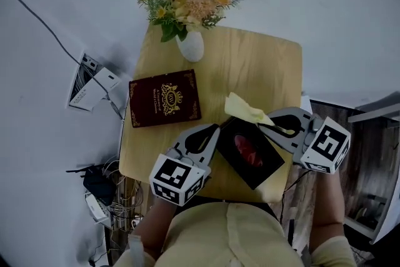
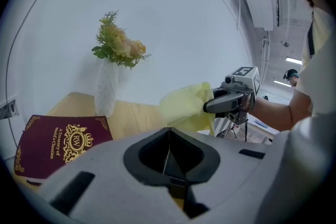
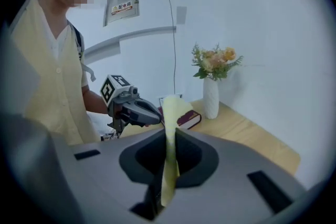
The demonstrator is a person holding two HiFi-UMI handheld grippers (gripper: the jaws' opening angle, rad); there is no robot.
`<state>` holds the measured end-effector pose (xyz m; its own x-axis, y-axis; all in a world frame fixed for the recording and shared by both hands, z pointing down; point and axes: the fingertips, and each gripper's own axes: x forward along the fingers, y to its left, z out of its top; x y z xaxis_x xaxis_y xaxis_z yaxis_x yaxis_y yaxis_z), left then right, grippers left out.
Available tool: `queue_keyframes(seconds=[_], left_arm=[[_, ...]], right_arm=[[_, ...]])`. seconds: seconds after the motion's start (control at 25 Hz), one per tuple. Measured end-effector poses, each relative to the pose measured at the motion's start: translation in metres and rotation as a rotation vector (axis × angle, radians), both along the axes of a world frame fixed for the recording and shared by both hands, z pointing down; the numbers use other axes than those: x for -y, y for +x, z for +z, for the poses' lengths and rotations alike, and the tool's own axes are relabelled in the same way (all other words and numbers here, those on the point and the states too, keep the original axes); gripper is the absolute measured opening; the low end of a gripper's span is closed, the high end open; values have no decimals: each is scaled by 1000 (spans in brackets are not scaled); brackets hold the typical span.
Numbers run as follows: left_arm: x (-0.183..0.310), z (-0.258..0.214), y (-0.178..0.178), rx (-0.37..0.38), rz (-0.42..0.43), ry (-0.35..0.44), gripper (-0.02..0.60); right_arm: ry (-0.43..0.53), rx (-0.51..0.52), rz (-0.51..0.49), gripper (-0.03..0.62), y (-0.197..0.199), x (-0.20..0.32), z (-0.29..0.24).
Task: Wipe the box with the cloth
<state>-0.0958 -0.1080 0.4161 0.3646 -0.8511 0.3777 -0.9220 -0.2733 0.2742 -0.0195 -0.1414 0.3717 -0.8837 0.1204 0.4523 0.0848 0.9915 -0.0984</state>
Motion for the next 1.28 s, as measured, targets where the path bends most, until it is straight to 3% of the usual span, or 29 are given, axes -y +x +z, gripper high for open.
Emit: queue_keyframes(seconds=[0.52,0.88,1.28], left_arm=[[-5,-33,26,5,118,93,21],[-13,-28,32,59,179,96,21],[-16,-1,32,232,309,98,23]], right_arm=[[-35,240,508,37,47,-6,-32],[-29,265,636,37,65,-36,-29],[-106,200,799,37,104,-70,8]])
